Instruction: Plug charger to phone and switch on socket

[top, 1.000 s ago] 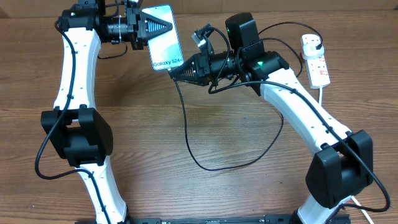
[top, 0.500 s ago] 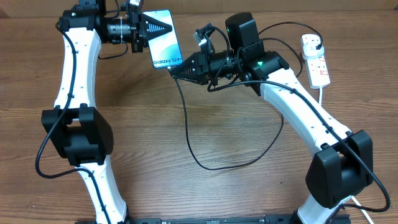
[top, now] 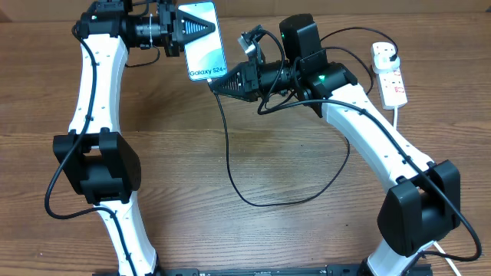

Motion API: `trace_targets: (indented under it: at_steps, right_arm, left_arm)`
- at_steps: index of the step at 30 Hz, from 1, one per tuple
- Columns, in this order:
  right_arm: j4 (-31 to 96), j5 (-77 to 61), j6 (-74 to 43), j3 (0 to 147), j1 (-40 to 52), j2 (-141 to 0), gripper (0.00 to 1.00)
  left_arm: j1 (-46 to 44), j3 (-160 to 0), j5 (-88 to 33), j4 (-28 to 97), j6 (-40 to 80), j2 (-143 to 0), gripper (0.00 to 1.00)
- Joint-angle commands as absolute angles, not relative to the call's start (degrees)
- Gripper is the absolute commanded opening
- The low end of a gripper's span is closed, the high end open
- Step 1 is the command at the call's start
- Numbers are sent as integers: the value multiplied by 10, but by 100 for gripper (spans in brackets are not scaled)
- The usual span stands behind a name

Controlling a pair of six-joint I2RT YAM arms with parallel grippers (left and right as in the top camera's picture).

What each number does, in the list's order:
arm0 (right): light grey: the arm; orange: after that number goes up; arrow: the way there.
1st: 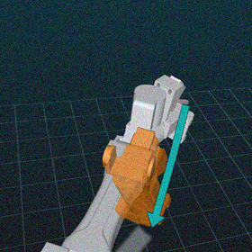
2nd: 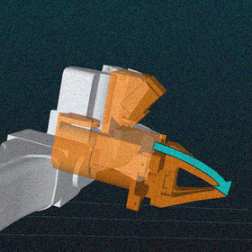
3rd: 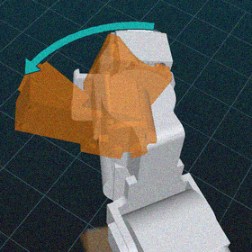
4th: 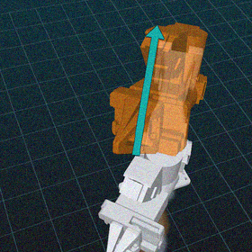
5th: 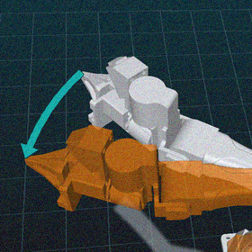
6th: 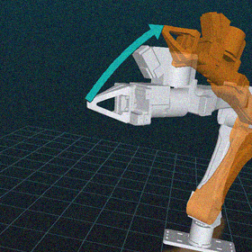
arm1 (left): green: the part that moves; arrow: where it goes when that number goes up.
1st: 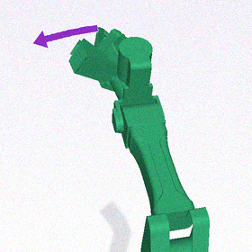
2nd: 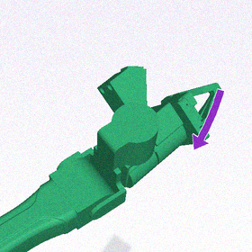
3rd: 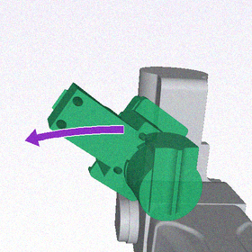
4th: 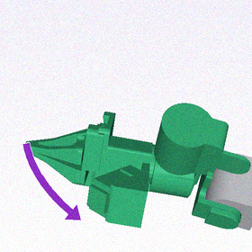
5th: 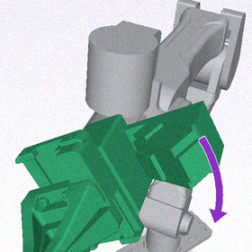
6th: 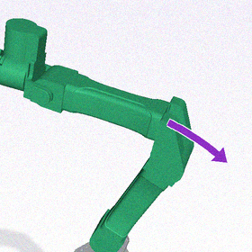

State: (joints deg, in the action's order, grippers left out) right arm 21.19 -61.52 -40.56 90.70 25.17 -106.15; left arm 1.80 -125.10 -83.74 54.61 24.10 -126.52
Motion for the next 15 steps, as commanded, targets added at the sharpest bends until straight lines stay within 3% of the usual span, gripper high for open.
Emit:
trace_targets:
  at_steps: [1, 15]
  right_arm:
    - [193, -595, -387, 911, 248, -1065, 4]
    - [150, -563, -387, 911, 247, -1065, 4]
  left_arm:
    - [0, -1253, -906, 552, 291, -1255, 4]
    - [1, -1253, -906, 493, 335, -1255, 4]
